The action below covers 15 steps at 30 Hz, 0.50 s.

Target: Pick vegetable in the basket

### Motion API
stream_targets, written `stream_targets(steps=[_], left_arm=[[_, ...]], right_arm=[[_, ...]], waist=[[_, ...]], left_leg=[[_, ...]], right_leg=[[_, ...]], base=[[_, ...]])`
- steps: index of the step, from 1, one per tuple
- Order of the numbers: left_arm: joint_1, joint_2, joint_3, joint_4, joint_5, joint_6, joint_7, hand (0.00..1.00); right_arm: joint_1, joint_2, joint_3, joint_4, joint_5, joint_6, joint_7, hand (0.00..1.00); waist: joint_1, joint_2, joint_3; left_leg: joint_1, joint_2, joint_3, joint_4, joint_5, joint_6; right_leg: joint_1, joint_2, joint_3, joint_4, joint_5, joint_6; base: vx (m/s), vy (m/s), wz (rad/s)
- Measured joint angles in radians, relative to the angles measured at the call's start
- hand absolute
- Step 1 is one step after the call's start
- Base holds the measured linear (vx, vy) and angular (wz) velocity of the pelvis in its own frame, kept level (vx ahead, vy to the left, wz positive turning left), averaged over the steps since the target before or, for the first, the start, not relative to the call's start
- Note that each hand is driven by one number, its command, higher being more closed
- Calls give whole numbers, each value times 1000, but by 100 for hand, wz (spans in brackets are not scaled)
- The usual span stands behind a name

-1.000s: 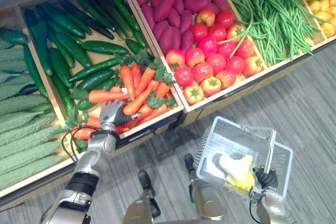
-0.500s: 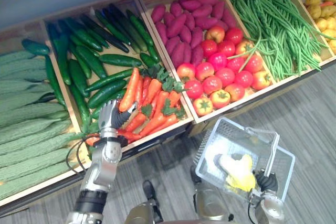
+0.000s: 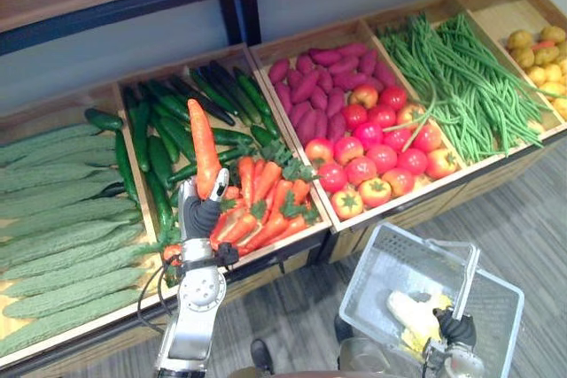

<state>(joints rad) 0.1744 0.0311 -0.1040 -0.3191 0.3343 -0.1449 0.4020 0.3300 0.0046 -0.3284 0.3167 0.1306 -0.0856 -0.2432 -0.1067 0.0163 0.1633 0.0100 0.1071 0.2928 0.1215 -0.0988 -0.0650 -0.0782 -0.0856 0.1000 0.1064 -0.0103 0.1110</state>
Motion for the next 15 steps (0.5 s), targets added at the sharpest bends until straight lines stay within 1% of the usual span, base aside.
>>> stream_targets(steps=[1, 2, 4, 6, 7, 8, 9, 10, 11, 12, 13, 14, 15], left_arm=[[4, -4, -5, -12, -11, -3, 0, 100], [7, -11, -14, -28, -20, -11, 1, 100], [9, -17, -38, -44, -38, -20, -2, 100], [15, -17, -84, -45, -51, -22, -8, 100], [16, -17, -93, -45, -52, -25, -8, 100], [17, -16, -103, -46, -56, -30, -9, 100], [17, -16, -110, -46, -56, -32, -10, 100], [15, -14, -123, -46, -57, -34, -8, 100], [7, -14, -127, -46, -57, -33, -8, 100], [0, -14, -129, -46, -57, -33, -8, 100], [-12, -17, -129, -44, -57, -33, -7, 100], [-27, -17, -127, -41, -57, -34, -8, 100], [-31, -17, -122, -41, -57, -36, -8, 100]], right_arm=[[5, 0, 9, -21, 3, 4, -6, 100], [11, 0, 19, -55, 7, 8, -15, 100], [15, 3, 41, -131, 8, 10, -18, 100], [35, 10, 62, -234, 16, 10, -25, 100], [39, 11, 70, -257, 16, 10, -26, 100], [43, 9, 90, -298, 16, 10, -28, 100], [41, 7, 100, -315, 16, 10, -30, 100], [23, 9, 122, -338, 14, 10, -35, 100], [4, 10, 148, -340, 3, 10, -38, 100], [-4, 11, 158, -340, -5, 10, -38, 100], [-22, 12, 179, -340, -24, 14, -38, 100], [-43, 6, 195, -324, -38, 14, -38, 100], [-62, 0, 200, -307, -54, 14, -38, 100]], waist=[[10, 0, -1], [20, 3, -3], [15, 2, -3], [11, -4, -8], [12, -9, -12], [12, -7, -26], [14, -9, -30], [18, -14, -36], [32, -23, -40], [36, -26, -41], [41, -28, -42], [40, -22, -45], [39, -15, -50]], left_leg=[[-19, 10, -15, 48, -24, 0], [-46, 21, -56, 107, -65, -6], [-78, 43, -37, 182, -125, -7], [-72, 65, 24, 235, -180, -13], [-71, 70, 44, 244, -191, -13], [-68, 82, 93, 262, -206, -14], [-67, 92, 123, 273, -209, -13], [-52, 122, 202, 290, -214, -5], [-28, 144, 279, 301, -219, -1], [-10, 154, 315, 304, -222, -2], [37, 156, 380, 300, -225, -3], [81, 157, 428, 280, -225, -3], [100, 157, 445, 266, -225, -2]], right_leg=[[-10, 8, 16, 10, -4, -5], [-30, 24, 43, 21, -8, -9], [-69, 52, 98, 41, -10, -6], [-93, 83, 176, 43, -12, -7], [-103, 89, 193, 43, -11, -8], [-123, 102, 230, 43, 2, -7], [-136, 104, 230, 43, 5, -9], [-168, 91, 163, 49, 13, -43], [-196, 56, 31, 73, 17, -79], [-210, 34, -42, 84, 17, -100], [-211, -29, -246, 108, 16, -166], [-190, -93, -462, 123, 13, -217], [-178, -117, -559, 127, 10, -235]], base=[[-51, -48, -67], [-85, -47, -86], [-111, -13, -97], [-131, 67, -112], [-84, 114, -131], [-33, 93, -110], [-24, 69, -153], [1, 44, -174], [16, 34, -178], [59, 37, -175], [98, 43, -161], [108, 27, -163], [121, -40, -177]])
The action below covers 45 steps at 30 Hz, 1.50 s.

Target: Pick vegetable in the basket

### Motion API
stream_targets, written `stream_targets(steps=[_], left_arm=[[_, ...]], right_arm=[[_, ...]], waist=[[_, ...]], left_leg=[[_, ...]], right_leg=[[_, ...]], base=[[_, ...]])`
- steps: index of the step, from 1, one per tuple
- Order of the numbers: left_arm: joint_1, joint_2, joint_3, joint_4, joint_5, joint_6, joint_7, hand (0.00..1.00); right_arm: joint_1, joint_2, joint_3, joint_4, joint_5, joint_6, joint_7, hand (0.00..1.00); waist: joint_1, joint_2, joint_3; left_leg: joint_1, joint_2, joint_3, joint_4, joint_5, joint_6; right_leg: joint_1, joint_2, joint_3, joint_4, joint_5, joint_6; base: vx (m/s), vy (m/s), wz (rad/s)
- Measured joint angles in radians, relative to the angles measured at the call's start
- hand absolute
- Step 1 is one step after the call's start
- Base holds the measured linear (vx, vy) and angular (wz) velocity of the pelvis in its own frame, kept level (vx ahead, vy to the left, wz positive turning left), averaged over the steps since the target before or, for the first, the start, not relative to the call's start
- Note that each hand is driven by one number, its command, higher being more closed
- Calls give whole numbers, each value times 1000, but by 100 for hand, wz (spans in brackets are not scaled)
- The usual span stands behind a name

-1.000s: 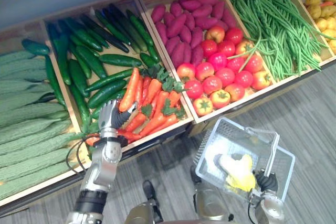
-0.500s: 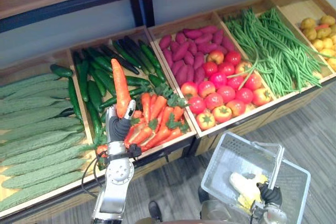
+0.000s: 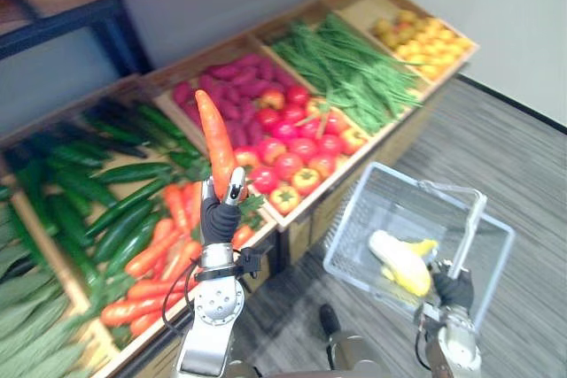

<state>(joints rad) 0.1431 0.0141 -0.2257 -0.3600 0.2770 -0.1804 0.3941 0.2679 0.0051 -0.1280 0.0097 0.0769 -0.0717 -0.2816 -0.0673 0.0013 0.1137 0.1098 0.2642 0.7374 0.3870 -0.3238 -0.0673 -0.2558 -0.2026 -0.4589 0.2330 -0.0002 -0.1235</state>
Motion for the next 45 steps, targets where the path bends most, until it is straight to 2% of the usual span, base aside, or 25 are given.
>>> stream_targets(steps=[1, 2, 3, 4, 5, 7, 8, 9, 10, 11, 13, 14, 15, 16, 17, 19, 20, 21, 27, 32, 37, 38, 42, 45], left_arm=[[-13, -1, 15, 0, 0, -2, 0, 100], [-25, 0, 29, 3, -1, -4, 1, 100], [-45, 1, 36, 26, -1, -6, 2, 100], [-75, 0, 31, 66, -2, -5, 1, 100], [-113, -2, 19, 120, -4, -3, -1, 100], [-154, 4, -4, 165, -10, -3, -1, 100], [-174, 5, -14, 197, -10, -3, -2, 100], [-180, 6, -18, 224, -11, -3, -2, 100], [-183, 14, -24, 247, -11, -2, -3, 100], [-185, 15, -42, 257, -16, -2, -3, 100], [-184, 15, -62, 265, -22, -2, -5, 100], [-183, 15, -67, 278, -22, -3, -6, 100], [-183, 16, -66, 291, -22, -2, -10, 100], [-180, 8, -68, 292, -21, 0, -12, 100], [-178, 0, -75, 296, -21, -2, -20, 100], [-180, 10, -87, 315, -22, 0, -26, 100], [-183, 10, -94, 327, -31, 2, -38, 100], [-183, 10, -99, 336, -32, 3, -45, 100], [-186, 9, -157, 391, -49, 29, -68, 100], [-195, 10, -207, 506, -38, 67, -91, 100], [-206, 21, -204, 633, -7, 97, -105, 100], [-209, 30, -204, 653, -4, 99, -106, 0], [-237, 31, -207, 756, 40, 131, -110, 0], [-237, 31, -208, 787, 70, 153, -111, 0]], right_arm=[[-50, -15, 9, 38, -18, 0, 0, 100], [-91, -18, 9, 65, -37, 1, 0, 100], [-112, -17, 9, 73, -52, 4, 1, 100], [-116, -19, 9, 73, -56, 4, 1, 100], [-119, -31, 10, 73, -62, 4, 3, 100], [-137, -42, 19, 73, -62, 8, 2, 100], [-149, -55, 42, 73, -61, 11, 3, 100], [-155, -61, 71, 72, -59, 11, 3, 100], [-163, -66, 100, 71, -57, 11, 2, 100], [-183, -78, 130, 71, -55, 11, 2, 100], [-218, -76, 164, 70, -47, 11, 3, 100], [-234, -73, 177, 69, -42, 11, 5, 100], [-250, -72, 185, 64, -32, 9, 6, 100], [-252, -74, 188, 54, -29, 9, 6, 100], [-252, -90, 198, 30, -24, 4, 11, 100], [-240, -82, 226, 0, 3, 3, 40, 100], [-238, -71, 242, -6, 29, 2, 50, 100], [-236, -72, 251, -6, 42, 3, 57, 100], [-225, -70, 382, -5, 168, 6, 135, 100], [-224, -74, 460, -5, 259, 7, 195, 100], [-221, -74, 530, -5, 318, 15, 199, 100], [-215, -75, 534, -5, 328, 16, 199, 100], [-209, -77, 556, -6, 367, 18, 199, 100], [-209, -78, 571, -33, 403, 18, 198, 100]], waist=[[2, 14, -8], [2, 17, -10], [1, 16, -10], [-1, 21, -10], [-3, 40, -16], [-12, 51, -18], [-12, 52, -17], [-8, 50, -16], [-3, 51, -15], [1, 49, -14], [22, 44, -9], [37, 42, -4], [43, 57, 5], [45, 67, 7], [47, 89, 12], [24, 62, 13], [26, 42, 13], [25, 40, 12], [24, 41, 11], [20, 36, 8], [20, 20, -2], [21, 13, -6], [13, -6, -18], [1, -8, -19]], left_leg=[[29, -1, 24, -34, 0, 0], [49, -6, 49, -55, 0, 0], [62, -7, 65, -58, 0, 0], [75, -1, 61, -55, 0, 0], [91, 19, 60, -48, 2, -2], [87, 74, 47, 62, 34, 4], [61, 121, 1, 202, 96, 45], [29, 146, -61, 321, 186, 83], [-11, 137, -151, 404, 157, 65], [-88, 92, -271, 464, 85, 40], [-192, -3, -431, 451, 12, 40], [-234, -49, -501, 378, -8, 29], [-267, -82, -570, 244, 0, 18], [-267, -88, -597, 139, 42, -5], [-260, -80, -608, 27, 111, -21], [-233, -113, -579, -28, 110, -5], [-202, -135, -543, -68, 120, 9], [-196, -143, -536, -77, 120, 11], [-137, -154, -492, -143, 119, 14], [-97, -154, -487, -180, 120, 12], [-101, -160, -492, -200, 120, 13], [-104, -162, -497, -202, 120, 13], [-115, -174, -533, -216, 135, 14], [-112, -175, -547, -227, 145, 12]], right_leg=[[14, -39, -164, 27, -13, -22], [10, -62, -234, 57, -15, -19], [2, -58, -233, 61, 5, 11], [-5, -33, -201, 52, 16, 59], [-14, 18, -157, 39, 16, 68], [-12, 88, -89, 4, 20, 61], [14, 127, -38, -36, 26, 57], [50, 154, 7, -77, 34, 53], [83, 162, 45, -108, 43, 56], [106, 163, 105, -128, 45, 59], [135, 150, 201, -149, 63, 84], [148, 143, 261, -154, 68, 93], [165, 139, 310, -154, 74, 113], [166, 146, 332, -150, 71, 129], [167, 168, 394, -152, 63, 171], [190, 150, 458, -213, 73, 179], [190, 129, 489, -239, 89, 201], [189, 124, 496, -242, 92, 205], [194, 126, 526, -249, 92, 205], [223, 129, 540, -269, 92, 205], [232, 120, 541, -290, 90, 201], [232, 119, 539, -294, 88, 199], [232, 115, 512, -294, 82, 191], [232, 115, 509, -294, 83, 191]], base=[[122, -123, -173], [120, -145, -193], [133, -186, -154], [167, -201, -150], [204, -202, -138], [298, -172, -141], [399, -164, -146], [332, -96, -152], [331, -11, -147], [313, 76, -145], [330, 162, -150], [264, 231, -169], [182, 225, -151], [150, 277, -151], [138, 291, -119], [173, 245, -65], [140, 139, -26], [149, 183, -34], [103, 67, -19], [47, 17, -3], [-11, 4, 2], [-7, 1, 12], [10, 4, 26], [46, 6, 20]])
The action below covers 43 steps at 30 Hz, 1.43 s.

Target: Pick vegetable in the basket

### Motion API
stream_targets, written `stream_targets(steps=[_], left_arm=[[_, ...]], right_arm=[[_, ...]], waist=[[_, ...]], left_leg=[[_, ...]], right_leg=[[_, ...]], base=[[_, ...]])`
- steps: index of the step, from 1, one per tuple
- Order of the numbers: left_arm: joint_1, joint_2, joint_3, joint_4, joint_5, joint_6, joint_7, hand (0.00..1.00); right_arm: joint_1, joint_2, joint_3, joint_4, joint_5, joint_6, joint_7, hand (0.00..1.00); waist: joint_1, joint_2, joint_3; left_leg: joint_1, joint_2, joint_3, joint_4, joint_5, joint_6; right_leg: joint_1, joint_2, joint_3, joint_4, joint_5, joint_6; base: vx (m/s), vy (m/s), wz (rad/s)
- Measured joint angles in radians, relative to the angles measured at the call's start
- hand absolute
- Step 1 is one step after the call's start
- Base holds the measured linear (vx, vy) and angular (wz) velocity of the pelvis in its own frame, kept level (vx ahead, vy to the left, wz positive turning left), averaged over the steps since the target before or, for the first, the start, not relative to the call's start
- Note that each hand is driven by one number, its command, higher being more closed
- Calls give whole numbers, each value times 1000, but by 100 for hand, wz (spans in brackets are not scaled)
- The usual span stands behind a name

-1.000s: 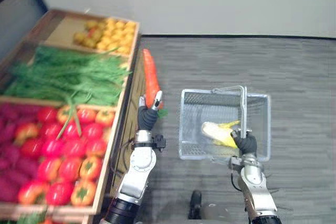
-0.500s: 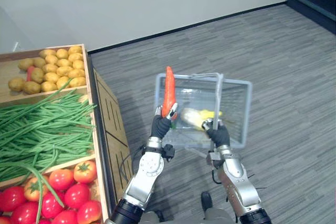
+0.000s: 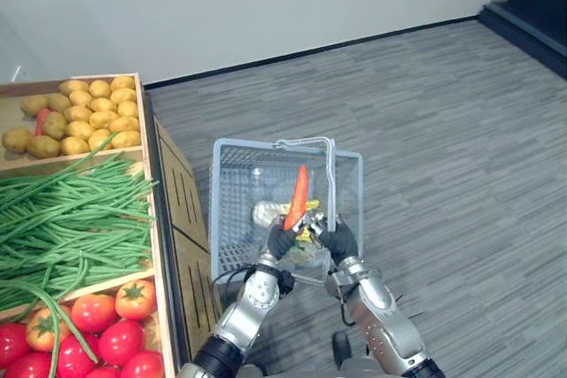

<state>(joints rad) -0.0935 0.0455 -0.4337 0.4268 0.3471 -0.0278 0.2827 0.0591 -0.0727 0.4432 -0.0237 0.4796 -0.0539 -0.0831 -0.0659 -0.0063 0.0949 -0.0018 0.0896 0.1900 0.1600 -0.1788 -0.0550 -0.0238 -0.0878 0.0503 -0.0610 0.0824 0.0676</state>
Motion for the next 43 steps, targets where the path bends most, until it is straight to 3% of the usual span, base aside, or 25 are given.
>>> stream_targets(steps=[12, 20, 26, 31, 37, 43], left_arm=[[37, 3, -8, -57, 41, 2, -23, 0], [126, 35, -25, -264, 6, -28, -63, 0], [209, 17, 117, -471, -101, -94, -63, 0], [299, 19, 231, -538, -231, -128, -66, 0], [402, 33, 338, -524, -404, -138, -111, 0], [401, 47, 434, -300, -435, -135, -150, 0]], right_arm=[[38, -7, 15, -27, 19, 0, 3, 100], [132, 16, -114, -12, -172, 1, 9, 100], [149, 21, -361, 106, -356, 17, -52, 100], [150, 4, -466, 182, -435, 25, -83, 100], [170, -21, -549, 254, -453, 24, -85, 100], [185, -13, -551, 334, -456, 24, -44, 100]], waist=[[-4, 0, -5], [0, -11, -16], [0, 9, -42], [18, 20, -51], [28, 20, -51], [31, 20, -51]], left_leg=[[7, 2, -24, -23, 19, -3], [15, 1, -54, -59, 39, -18], [30, 2, -77, -83, 51, -20], [34, -1, -86, -92, 52, -20], [35, -3, -109, -88, 61, -16], [34, -4, -120, -103, 89, -22]], right_leg=[[8, -1, -22, 4, -3, -5], [21, -1, -28, 10, -40, -5], [31, 6, -75, 10, -40, -4], [40, 3, -89, 10, -40, -4], [56, -1, -122, 10, -40, -3], [57, -3, -144, 10, -49, 6]], base=[[-18, -11, 6], [-28, -20, 10], [41, -17, 13], [12, 15, 8], [-17, 7, 14], [-68, -25, 6]])
